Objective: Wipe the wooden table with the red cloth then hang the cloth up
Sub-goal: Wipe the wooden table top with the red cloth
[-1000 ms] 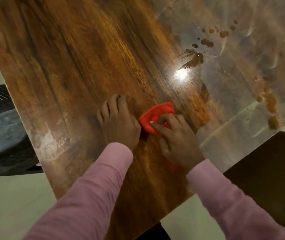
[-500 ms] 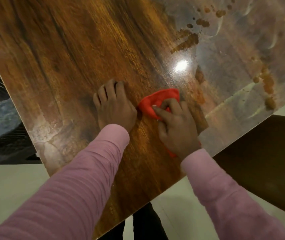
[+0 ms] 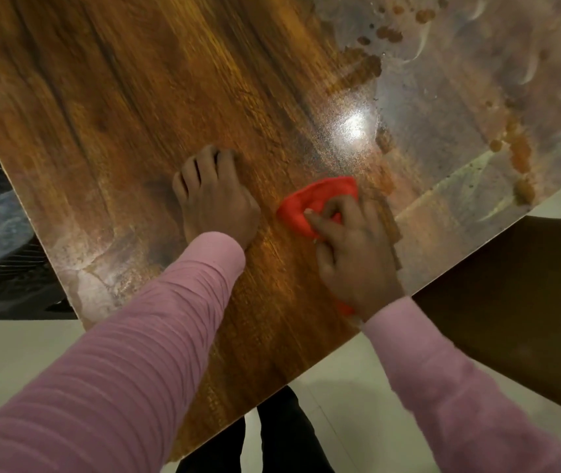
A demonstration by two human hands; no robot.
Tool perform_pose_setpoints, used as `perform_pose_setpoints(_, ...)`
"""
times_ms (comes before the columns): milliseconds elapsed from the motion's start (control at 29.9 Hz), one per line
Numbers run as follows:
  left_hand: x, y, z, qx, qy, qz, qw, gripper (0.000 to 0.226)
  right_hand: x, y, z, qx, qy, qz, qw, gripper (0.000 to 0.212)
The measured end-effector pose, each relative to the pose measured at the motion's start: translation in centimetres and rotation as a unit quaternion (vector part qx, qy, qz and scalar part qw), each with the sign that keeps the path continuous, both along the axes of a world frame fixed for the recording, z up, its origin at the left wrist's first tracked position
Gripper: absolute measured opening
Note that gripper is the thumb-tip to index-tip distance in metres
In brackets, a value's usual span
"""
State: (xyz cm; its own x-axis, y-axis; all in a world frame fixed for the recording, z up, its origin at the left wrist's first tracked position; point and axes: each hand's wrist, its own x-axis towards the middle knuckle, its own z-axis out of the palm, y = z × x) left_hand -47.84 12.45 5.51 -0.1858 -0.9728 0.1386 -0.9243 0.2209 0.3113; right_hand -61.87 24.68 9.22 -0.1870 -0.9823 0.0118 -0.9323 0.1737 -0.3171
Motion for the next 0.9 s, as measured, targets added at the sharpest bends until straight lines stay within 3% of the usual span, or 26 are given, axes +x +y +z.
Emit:
perform_pose_setpoints(134, 0.1, 0.0, -0.1, 0.001, -0.001, -0.005, 1.000, 0.044, -1.0, 2.2, -0.1, -0.004, 0.005, 0.056, 0.998, 0.040)
perform_pose_setpoints(301, 0.1, 0.0, -0.3, -0.011, 0.002, -0.007, 1.000, 0.043, -5.6, 0.9, 0.0, -0.012, 0.015, -0.078, 0.997, 0.037)
perform_pose_setpoints(368, 0.1, 0.0, -0.3, -0.010, 0.002, -0.005, 1.000, 0.043, -4.8, 1.1, 0.0, -0.011, 0.009, -0.082, 0.997, 0.037)
perform_pose_setpoints(668, 0.1, 0.1, -0.1, -0.013, -0.007, -0.008, 1.000, 0.043, 2.7, 9.0, -0.2, 0.018, -0.032, 0.102, 0.994, 0.047)
perform_pose_setpoints(769, 0.0, 0.0, -0.1, -0.011, 0.003, -0.005, 1.000, 0.043, -0.9, 9.2, -0.1, -0.002, 0.005, 0.029, 1.000, 0.039)
perform_pose_setpoints(902, 0.1, 0.0, -0.2, -0.016, 0.004, -0.004, 1.000, 0.042, -6.6, 8.3, 0.4, -0.009, 0.001, -0.151, 0.988, 0.036)
